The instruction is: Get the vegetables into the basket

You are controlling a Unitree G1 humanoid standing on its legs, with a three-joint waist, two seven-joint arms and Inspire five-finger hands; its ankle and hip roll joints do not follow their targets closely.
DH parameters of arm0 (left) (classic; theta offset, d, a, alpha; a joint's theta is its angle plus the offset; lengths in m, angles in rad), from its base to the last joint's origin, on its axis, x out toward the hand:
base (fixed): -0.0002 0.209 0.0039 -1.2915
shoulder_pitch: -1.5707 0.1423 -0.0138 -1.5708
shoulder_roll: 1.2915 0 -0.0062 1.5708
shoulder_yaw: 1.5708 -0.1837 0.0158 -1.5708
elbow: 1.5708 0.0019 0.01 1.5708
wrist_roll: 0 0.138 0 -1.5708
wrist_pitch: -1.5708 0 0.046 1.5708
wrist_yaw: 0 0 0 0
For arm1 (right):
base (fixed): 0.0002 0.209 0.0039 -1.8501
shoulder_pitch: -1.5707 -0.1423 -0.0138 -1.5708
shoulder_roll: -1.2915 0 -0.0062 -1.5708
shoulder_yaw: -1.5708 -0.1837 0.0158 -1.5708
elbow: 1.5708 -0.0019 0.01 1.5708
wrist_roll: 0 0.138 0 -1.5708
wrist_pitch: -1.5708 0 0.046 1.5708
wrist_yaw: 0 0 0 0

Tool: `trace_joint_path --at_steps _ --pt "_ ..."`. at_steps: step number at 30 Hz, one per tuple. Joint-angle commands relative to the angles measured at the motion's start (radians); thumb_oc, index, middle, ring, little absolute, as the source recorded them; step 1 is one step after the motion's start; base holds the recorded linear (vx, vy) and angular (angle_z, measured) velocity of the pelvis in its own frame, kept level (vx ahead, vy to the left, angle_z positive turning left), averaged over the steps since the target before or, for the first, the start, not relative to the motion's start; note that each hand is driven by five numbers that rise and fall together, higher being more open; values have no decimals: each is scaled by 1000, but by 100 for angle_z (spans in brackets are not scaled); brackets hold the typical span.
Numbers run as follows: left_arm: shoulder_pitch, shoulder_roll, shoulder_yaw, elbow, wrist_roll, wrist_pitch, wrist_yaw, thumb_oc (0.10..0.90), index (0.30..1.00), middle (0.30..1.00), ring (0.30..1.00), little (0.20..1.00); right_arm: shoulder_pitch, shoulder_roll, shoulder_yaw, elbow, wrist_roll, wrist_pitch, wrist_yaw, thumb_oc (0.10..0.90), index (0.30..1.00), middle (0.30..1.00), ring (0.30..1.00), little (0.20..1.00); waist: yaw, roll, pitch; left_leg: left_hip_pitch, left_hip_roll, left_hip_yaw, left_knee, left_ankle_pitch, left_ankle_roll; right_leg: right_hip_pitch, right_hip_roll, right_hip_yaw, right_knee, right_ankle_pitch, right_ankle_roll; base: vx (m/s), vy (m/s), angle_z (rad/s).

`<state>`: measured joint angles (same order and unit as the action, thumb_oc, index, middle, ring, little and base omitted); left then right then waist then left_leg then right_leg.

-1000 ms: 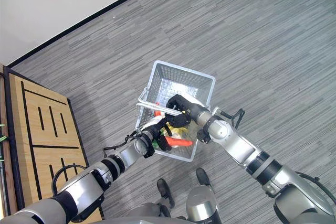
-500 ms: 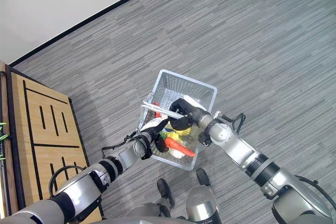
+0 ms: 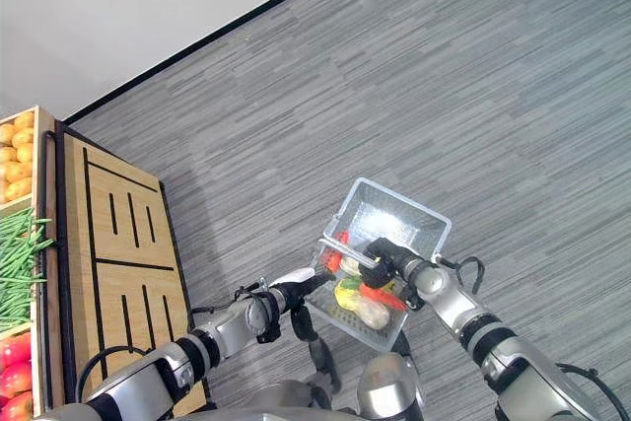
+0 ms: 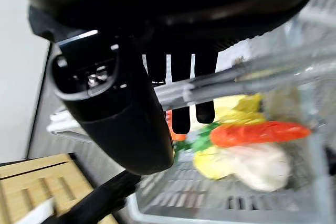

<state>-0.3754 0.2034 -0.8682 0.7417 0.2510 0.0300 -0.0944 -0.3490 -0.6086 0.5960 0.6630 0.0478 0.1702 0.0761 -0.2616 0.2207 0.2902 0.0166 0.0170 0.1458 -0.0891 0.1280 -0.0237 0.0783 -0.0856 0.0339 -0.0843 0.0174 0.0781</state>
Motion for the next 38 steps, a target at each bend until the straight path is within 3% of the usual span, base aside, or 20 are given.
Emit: trace_joint_path --at_steps 1,4,9,12,14,17,21,26,38 --pt "-26 -5 13 9 -55 -40 -35 900 1000 1000 1000 1000 -58 43 -67 -75 -40 -112 -43 400 300 300 300 300 27 -46 -106 52 83 36 3 -62 -93 -117 -59 -4 51 36 60 36 -50 22" --pt "67 44 73 -2 -93 -34 -52 900 1000 1000 1000 1000 23 77 -153 85 -32 -111 -72 400 300 300 300 300 65 -79 -129 67 89 12 3 -65 -91 -80 -54 -32 44 26 58 51 -89 21" --pt "180 88 249 109 -132 -18 -1 900 1000 1000 1000 1000 144 131 -278 299 14 -111 -99 400 300 300 300 300 127 -152 -169 76 95 -30 2 -66 -90 -43 -44 -76 47 14 54 32 -54 30" --pt "200 81 316 160 -178 -11 18 900 1000 1000 1000 1000 160 154 -305 369 30 -110 -102 400 300 300 300 300 143 -173 -181 75 95 -42 2 -66 -89 -36 -44 -84 49 14 53 13 -19 20" --pt "231 67 443 257 -271 -3 58 900 1000 1000 1000 1000 197 185 -367 437 72 -114 -114 400 300 300 300 300 162 -202 -203 75 93 -51 2 -67 -89 -27 -42 -94 43 17 55 31 1 8" --pt "239 59 529 342 -311 -2 99 900 1000 1000 1000 1000 216 216 -409 512 113 -117 -120 400 300 300 300 300 174 -220 -217 76 93 -56 2 -70 -87 -22 -43 -99 43 19 58 10 10 3" --pt "266 47 648 472 -393 4 127 900 1000 1000 1000 1000 247 240 -456 595 147 -118 -129 400 300 300 300 300 182 -238 -239 90 89 -53 2 -81 -85 -9 -43 -97 36 21 60 10 10 0" --pt "301 50 711 536 -409 9 135 900 1000 1000 1000 1000 284 249 -499 663 155 -116 -142 400 300 300 300 300 186 -240 -251 98 86 -50 2 -89 -80 -1 -44 -93 31 23 62 8 21 -3" --pt "354 47 786 614 -436 20 145 900 1000 1000 1000 1000 331 277 -549 716 193 -116 -156 400 300 300 300 300 193 -232 -252 94 77 -59 2 -93 -76 4 -50 -103 21 23 66 1 2 0"
